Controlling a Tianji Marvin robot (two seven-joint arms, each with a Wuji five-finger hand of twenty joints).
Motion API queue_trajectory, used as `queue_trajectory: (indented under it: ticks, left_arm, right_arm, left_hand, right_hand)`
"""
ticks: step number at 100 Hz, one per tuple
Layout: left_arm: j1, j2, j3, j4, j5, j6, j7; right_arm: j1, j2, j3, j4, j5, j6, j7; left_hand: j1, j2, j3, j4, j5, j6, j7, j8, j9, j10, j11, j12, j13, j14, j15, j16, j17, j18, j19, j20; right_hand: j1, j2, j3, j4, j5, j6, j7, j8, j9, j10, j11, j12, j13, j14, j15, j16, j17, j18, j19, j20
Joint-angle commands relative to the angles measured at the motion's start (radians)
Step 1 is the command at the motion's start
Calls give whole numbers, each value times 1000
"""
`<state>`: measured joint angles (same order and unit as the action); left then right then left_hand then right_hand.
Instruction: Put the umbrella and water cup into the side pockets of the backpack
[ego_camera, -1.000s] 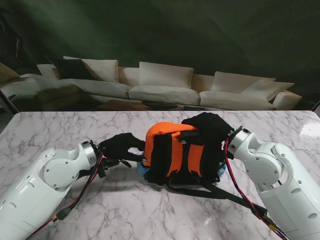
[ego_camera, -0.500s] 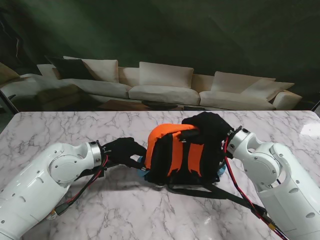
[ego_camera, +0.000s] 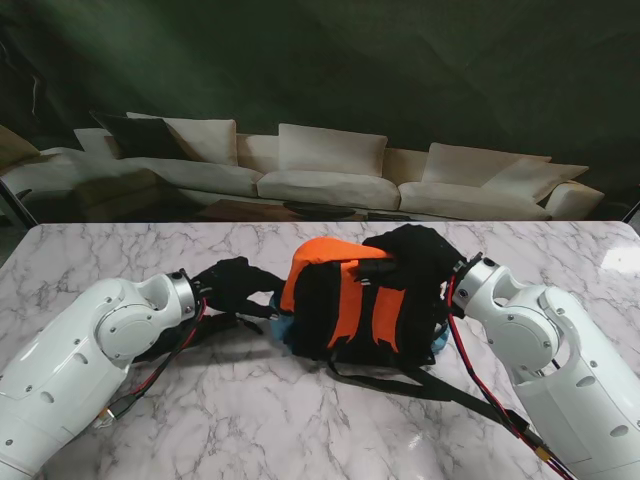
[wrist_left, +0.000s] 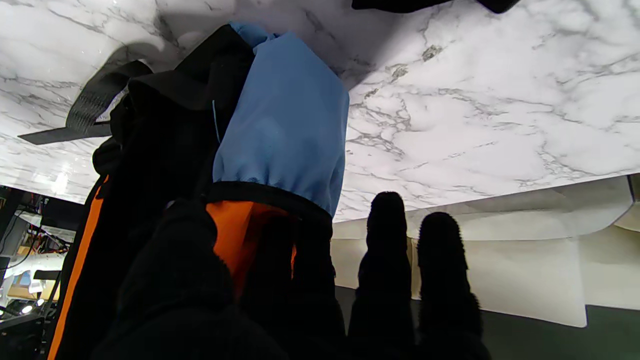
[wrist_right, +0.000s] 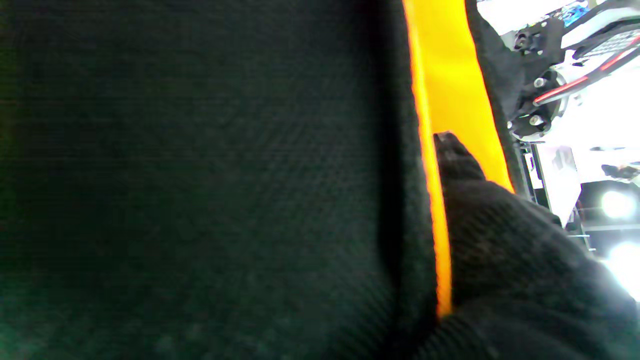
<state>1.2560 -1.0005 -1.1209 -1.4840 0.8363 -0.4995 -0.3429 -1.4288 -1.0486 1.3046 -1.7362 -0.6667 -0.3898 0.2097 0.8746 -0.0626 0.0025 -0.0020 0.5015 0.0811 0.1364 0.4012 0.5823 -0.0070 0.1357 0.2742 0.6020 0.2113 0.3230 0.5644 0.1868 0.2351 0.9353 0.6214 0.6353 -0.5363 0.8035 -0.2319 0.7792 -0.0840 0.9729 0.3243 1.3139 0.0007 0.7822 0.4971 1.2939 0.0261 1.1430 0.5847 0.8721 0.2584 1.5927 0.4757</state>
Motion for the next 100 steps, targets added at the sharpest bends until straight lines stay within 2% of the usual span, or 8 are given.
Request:
queue_trajectory:
  ticks: [1, 16, 32, 48, 63, 74, 95, 100]
  left_arm:
    - [7, 0, -9, 0, -7, -9, -3]
    - [39, -6, -39, -23, 6, -42, 46]
    - [71, -13, -77, -52, 10, -69, 95]
    - [80, -14, -88, -59, -10, -83, 94]
    - [75, -17, -65, -39, -76, -88, 84]
    - [65, -20, -36, -19, -112, -73, 82]
    - [21, -21, 21, 22, -166, -48, 57]
    - [14, -21, 32, 28, -178, -50, 54]
  right_arm:
    - [-4, 0, -4, 11, -6, 0, 7]
    - [-5, 0, -3, 11, -6, 2, 5]
    - [-5, -1, -3, 13, -7, 1, 1]
    - [-3, -2, -5, 15, -7, 0, -4]
    - [-2, -2, -8, 17, -8, 0, -4]
    - [0, -2, -11, 20, -6, 2, -5]
    - [2, -2, -13, 23, -4, 1, -5]
    - [2, -2, -13, 23, -3, 1, -5]
  left_hand:
    - [-8, 39, -29, -11, 16, 15, 13, 0, -24, 156, -10, -8, -16, 11, -11, -5, -15, -13, 6, 24]
    - [6, 31, -28, -12, 128, -42, 106, 53, 14, 151, 6, 8, -3, 4, -1, -2, -10, -9, 9, 24]
    - [37, -23, -23, -17, 187, -87, 254, 261, 67, 152, 82, 100, 6, 7, 35, 32, -5, -11, 27, 30]
    - [40, -39, -22, -19, 226, -88, 427, 346, 94, 136, 203, 266, 15, -8, 148, 175, -1, -13, 62, 50]
    - [37, -41, -22, -20, 281, -66, 491, 298, 155, 95, 265, 347, 14, -18, 180, 272, 9, -39, 97, 75]
    - [30, -38, -23, -21, 292, -57, 400, 193, 171, 71, 228, 311, 0, -27, 155, 271, 1, -57, 110, 89]
    - [56, -33, -19, -19, 186, -59, 168, 85, 119, 3, 93, 120, -20, -40, 102, 223, -4, -64, 113, 105]
    - [56, -9, -22, -15, 134, -59, 75, 16, 78, -17, 70, 79, -23, -44, 95, 214, -3, -69, 111, 107]
  right_hand:
    - [78, 61, 61, 13, 17, -77, 19, 6, 3, -12, 14, -8, 24, -29, 11, -10, -5, -7, 9, -12]
    - [78, 62, 60, 13, 16, -77, 19, 6, 2, -13, 11, -9, 24, -28, 5, -11, -7, -8, 7, -12]
    - [79, 64, 58, 13, 14, -80, 19, 5, -1, -14, 9, -10, 25, -29, -2, -12, -11, -9, 3, -12]
    - [80, 65, 57, 13, 13, -81, 19, 5, -1, -15, 7, -10, 25, -29, -5, -12, -12, -9, 1, -12]
    - [80, 67, 55, 12, 12, -82, 19, 6, -3, -16, 6, -11, 24, -29, -8, -13, -13, -9, 0, -12]
    - [81, 67, 54, 12, 10, -81, 19, 5, -4, -17, 5, -11, 25, -29, -11, -13, -13, -9, -1, -11]
    - [82, 68, 53, 12, 9, -84, 18, 4, -5, -16, 5, -10, 25, -30, -13, -13, -15, -9, -2, -11]
    - [83, 69, 53, 12, 9, -84, 19, 4, -5, -17, 5, -10, 25, -30, -14, -13, -15, -9, -3, -11]
